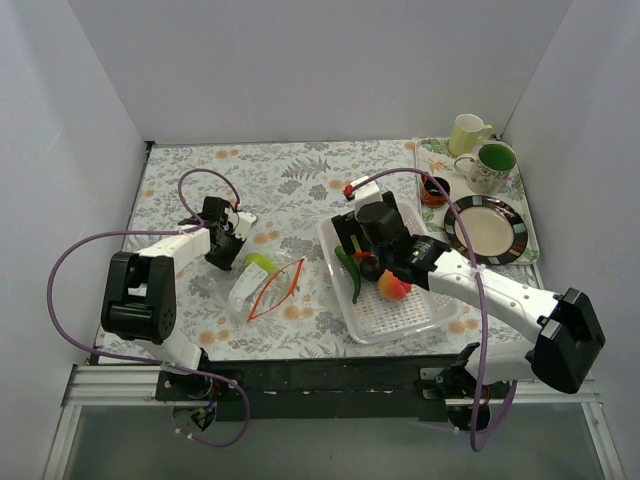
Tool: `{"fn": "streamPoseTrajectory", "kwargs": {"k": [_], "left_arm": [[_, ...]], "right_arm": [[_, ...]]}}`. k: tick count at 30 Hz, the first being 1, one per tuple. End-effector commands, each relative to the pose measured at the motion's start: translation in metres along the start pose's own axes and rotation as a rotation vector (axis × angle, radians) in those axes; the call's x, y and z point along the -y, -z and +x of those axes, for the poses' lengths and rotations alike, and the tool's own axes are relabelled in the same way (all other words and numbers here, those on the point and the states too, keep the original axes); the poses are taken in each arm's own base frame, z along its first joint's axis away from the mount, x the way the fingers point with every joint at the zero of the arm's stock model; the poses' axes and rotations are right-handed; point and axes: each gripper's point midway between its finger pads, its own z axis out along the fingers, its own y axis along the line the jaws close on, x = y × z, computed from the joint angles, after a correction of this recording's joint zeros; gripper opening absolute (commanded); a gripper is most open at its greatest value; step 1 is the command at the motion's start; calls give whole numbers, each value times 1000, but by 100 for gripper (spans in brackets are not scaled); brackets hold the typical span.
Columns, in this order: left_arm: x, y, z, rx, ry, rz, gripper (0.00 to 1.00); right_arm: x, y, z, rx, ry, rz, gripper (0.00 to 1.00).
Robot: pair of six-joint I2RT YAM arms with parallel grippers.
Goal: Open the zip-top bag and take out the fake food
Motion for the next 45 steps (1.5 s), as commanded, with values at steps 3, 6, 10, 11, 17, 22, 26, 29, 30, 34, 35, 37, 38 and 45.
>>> {"fn": "streamPoseTrajectory", "kwargs": {"k": [3, 6, 10, 11, 17, 22, 26, 29, 30, 34, 35, 37, 38, 45], "left_arm": [[-1, -11, 14, -65, -5, 7, 0], [-2, -13, 15, -68, -5, 4, 0], [-2, -14, 16, -73, -5, 1, 0], [-2, -14, 16, -72, -5, 2, 0], [-3, -13, 15, -71, -8, 2, 0], [-3, -12, 14, -68, -13, 1, 0], [-3, -12, 14, -68, -15, 1, 0], [-3, -12, 14, -69, -16, 3, 0], [-4, -12, 14, -70, -16, 0, 0], [-1, -11, 12, -65, -17, 15, 0], [0, -11, 12, -67, -15, 21, 0], [2, -12, 11, -67, -15, 33, 0], [2, -11, 10, -67, -15, 33, 0], [7, -17, 12, -90, -40, 65, 0]], "right_arm": [[-22, 17, -49, 120, -25, -110, 98], [-50, 19, -46, 118, 23, -171, 98], [-111, 28, -40, 152, 81, -324, 95], [-126, 31, -37, 154, 91, -380, 93], [-193, 24, -9, 129, 105, -553, 71], [-221, 4, 6, 87, 103, -597, 49], [-237, -7, 3, 89, 95, -620, 35], [-248, -18, 12, 60, 99, -635, 34], [-251, -21, 7, 65, 91, -636, 36], [-264, -44, 17, 39, 88, -644, 83], [-265, -49, 19, 42, 95, -642, 88], [-269, -64, 21, 62, 107, -638, 95], [-269, -69, 22, 72, 115, -635, 96], [-272, -90, 19, 225, 174, -601, 98]]}}
